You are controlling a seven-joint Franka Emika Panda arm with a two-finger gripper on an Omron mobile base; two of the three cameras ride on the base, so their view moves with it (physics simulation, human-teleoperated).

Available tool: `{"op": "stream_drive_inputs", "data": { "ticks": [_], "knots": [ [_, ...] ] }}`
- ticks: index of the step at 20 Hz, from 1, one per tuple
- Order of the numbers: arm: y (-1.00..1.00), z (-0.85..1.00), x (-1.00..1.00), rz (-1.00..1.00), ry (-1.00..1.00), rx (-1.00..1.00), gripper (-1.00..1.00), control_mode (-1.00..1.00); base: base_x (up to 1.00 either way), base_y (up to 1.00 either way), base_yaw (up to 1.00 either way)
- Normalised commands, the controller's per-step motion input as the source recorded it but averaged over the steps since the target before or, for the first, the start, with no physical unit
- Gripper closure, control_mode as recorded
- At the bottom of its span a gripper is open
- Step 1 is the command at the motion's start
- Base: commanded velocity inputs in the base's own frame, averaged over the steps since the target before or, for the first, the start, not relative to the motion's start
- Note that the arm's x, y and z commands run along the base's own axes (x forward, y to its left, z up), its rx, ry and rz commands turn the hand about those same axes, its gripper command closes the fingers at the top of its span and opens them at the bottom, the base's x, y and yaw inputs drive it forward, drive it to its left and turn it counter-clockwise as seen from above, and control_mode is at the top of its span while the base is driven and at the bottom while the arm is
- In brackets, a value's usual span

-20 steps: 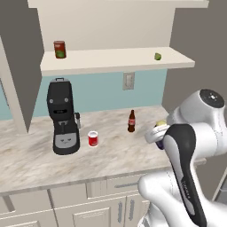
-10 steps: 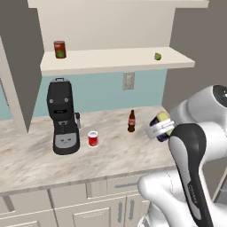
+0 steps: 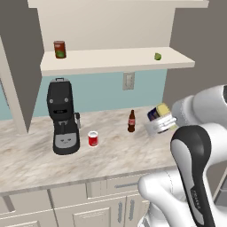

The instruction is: Pick the cans from the counter and place them in their designated side in the cabinet.

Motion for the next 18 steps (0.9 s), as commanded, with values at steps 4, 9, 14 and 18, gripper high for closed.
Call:
{"op": "stream_drive_inputs", "data": {
  "ticks": [4,9,14,18],
  "knots": [
    [0.13,0.32,-0.01,0.04,-0.1,0.0,1.0,-1.0,0.0,0.0,0.0],
    [0.11,0.38,-0.04,0.04,-0.1,0.0,1.0,-1.0,0.0,0.0,0.0],
    [0.09,0.33,0.0,0.02,-0.09,0.0,1.0,-1.0,0.0,0.0,0.0],
    [0.09,0.3,0.03,0.02,-0.1,0.0,1.0,-1.0,0.0,0.0,0.0]
  ]
}}
